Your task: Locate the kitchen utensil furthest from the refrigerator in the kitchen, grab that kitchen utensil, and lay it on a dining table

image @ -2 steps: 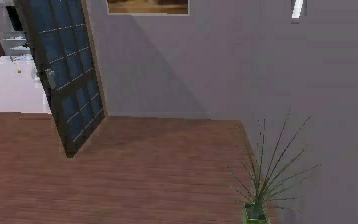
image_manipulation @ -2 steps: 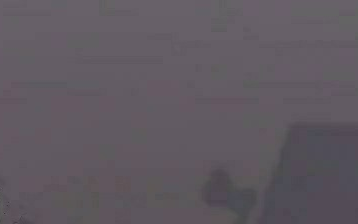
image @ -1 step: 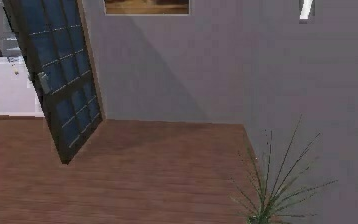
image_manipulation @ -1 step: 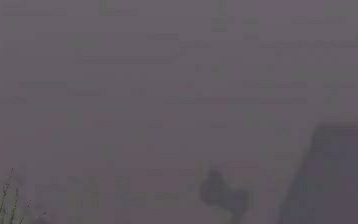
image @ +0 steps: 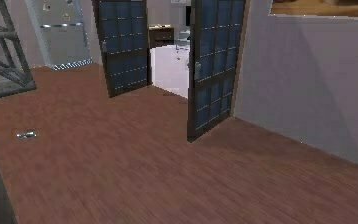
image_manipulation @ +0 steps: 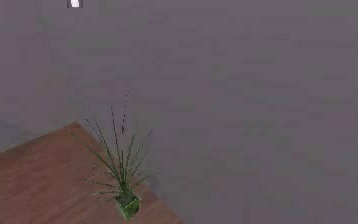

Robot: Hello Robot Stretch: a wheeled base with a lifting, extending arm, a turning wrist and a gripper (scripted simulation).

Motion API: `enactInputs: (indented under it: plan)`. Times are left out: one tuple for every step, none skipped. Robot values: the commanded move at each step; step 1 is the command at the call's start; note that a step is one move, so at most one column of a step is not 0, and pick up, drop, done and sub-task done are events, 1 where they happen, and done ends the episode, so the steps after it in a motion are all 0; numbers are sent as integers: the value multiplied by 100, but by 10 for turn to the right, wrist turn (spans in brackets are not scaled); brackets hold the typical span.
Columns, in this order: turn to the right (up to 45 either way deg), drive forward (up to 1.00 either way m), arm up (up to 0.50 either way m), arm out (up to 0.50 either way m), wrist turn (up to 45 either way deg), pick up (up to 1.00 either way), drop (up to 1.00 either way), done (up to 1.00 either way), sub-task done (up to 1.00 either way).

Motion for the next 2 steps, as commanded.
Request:
enactInputs:
  plan:
    - [0,40,0,0,0,0,0,0,0]
    - [-390,0,0,0,0,0,0,0,0]
